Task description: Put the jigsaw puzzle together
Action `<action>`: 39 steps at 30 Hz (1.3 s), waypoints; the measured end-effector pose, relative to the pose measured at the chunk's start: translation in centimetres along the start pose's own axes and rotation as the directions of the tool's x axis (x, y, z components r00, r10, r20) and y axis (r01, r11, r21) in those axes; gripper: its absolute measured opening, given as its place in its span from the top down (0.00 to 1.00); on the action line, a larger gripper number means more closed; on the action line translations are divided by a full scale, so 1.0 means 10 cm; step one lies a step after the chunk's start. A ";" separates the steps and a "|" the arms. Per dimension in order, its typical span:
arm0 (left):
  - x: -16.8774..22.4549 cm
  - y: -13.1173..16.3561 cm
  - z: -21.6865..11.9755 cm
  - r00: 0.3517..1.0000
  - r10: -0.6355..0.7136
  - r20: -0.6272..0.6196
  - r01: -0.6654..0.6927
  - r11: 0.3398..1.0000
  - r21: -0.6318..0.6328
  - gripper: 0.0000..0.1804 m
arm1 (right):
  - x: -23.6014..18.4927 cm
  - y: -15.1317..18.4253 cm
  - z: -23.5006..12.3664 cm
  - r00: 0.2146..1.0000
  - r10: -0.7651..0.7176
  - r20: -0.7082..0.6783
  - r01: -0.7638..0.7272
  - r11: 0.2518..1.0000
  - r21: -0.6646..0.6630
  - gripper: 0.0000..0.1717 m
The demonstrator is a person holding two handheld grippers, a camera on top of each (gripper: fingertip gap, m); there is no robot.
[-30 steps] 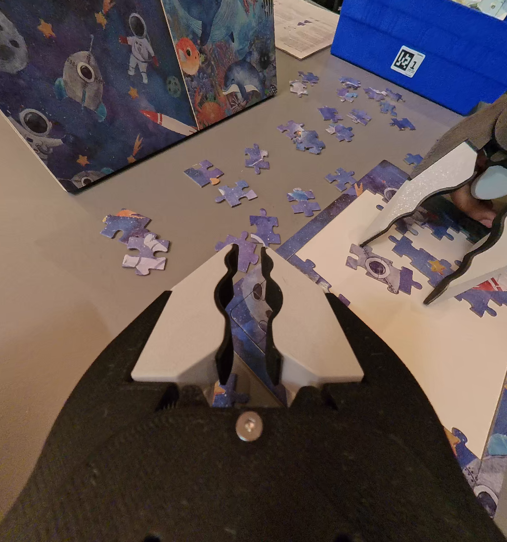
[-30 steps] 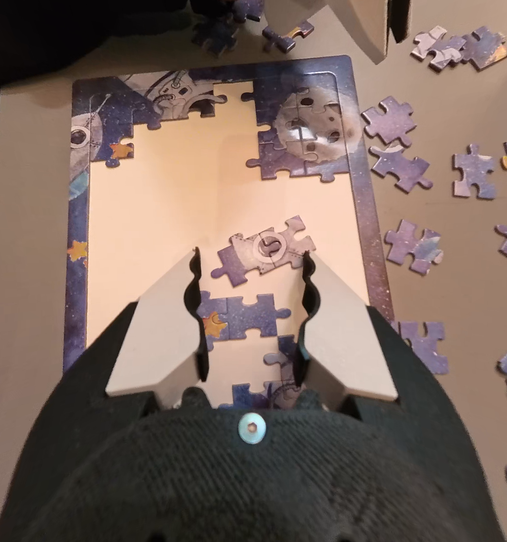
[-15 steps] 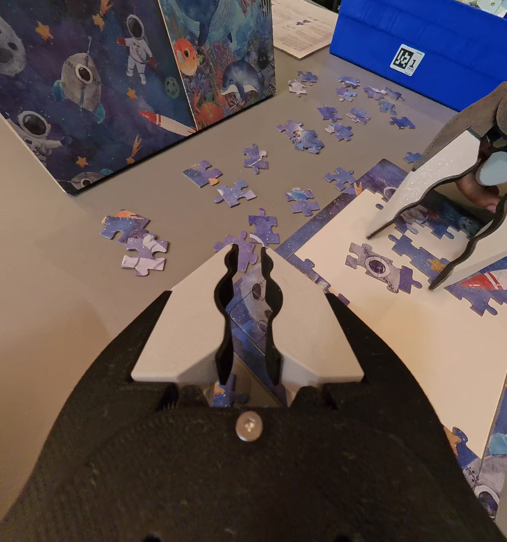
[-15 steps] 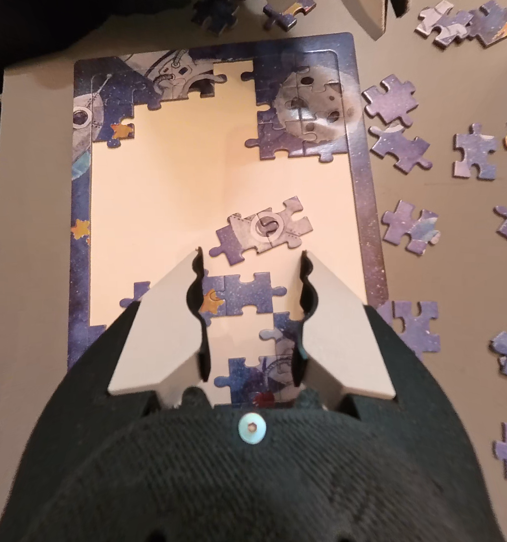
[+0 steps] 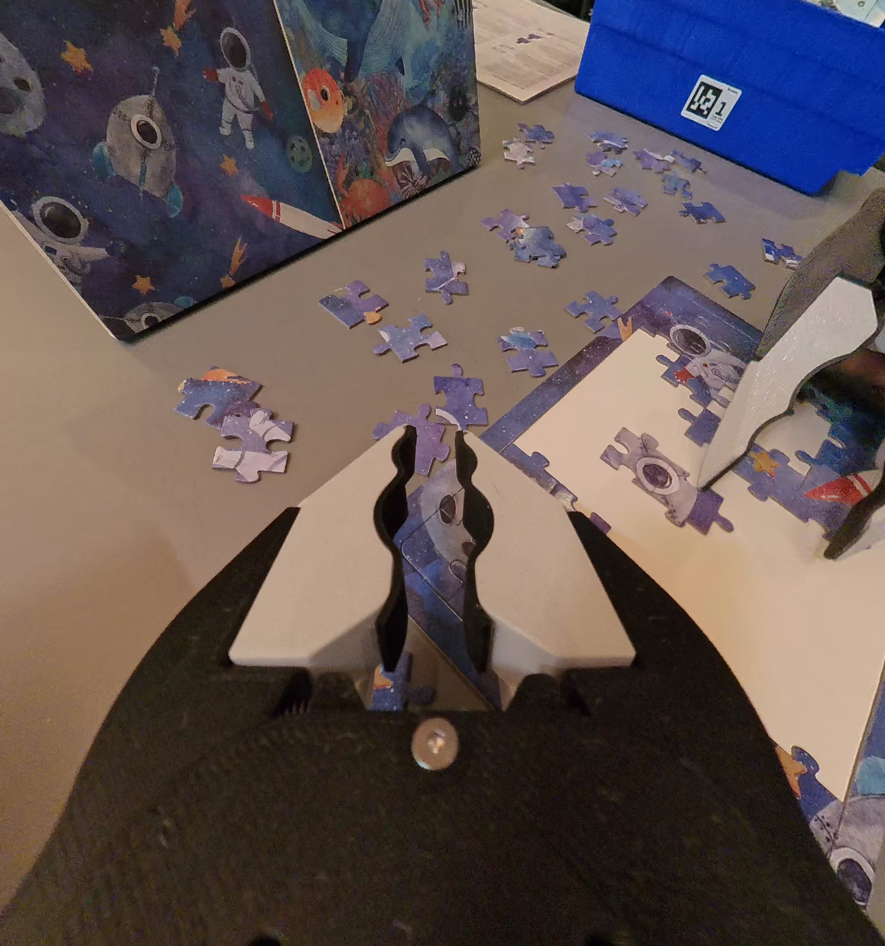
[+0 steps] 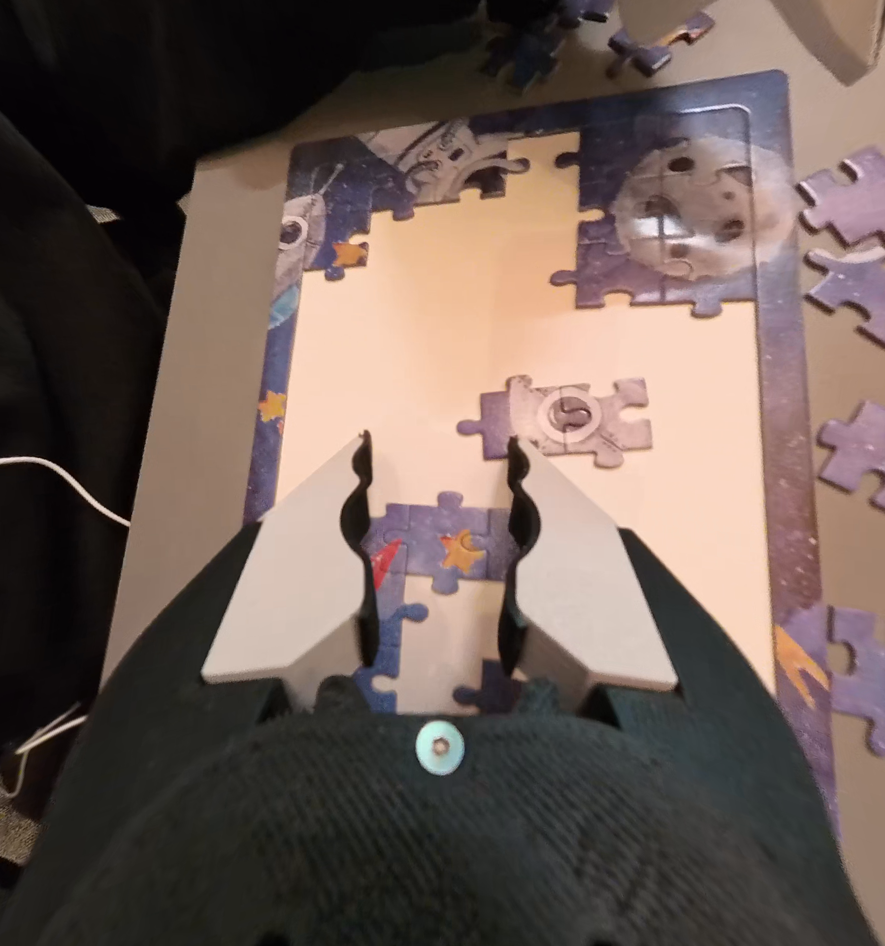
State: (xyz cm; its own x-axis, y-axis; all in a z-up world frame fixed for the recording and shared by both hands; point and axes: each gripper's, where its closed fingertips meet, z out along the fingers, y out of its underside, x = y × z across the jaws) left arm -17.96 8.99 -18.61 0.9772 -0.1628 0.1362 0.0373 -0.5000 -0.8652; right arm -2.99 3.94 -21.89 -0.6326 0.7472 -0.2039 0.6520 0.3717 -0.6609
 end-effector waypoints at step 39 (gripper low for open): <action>0.00 0.00 0.01 1.000 0.004 0.001 -0.004 1.000 -0.004 0.93 | 0.33 -0.12 0.11 0.974 -0.069 -0.216 0.078 0.996 0.037 0.61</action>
State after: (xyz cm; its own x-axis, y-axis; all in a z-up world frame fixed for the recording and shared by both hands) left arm -17.91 9.07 -18.70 0.9775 -0.1637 0.1327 0.0330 -0.5030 -0.8636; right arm -6.29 5.34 -22.60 -0.5705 0.8213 0.0028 0.5843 0.4083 -0.7014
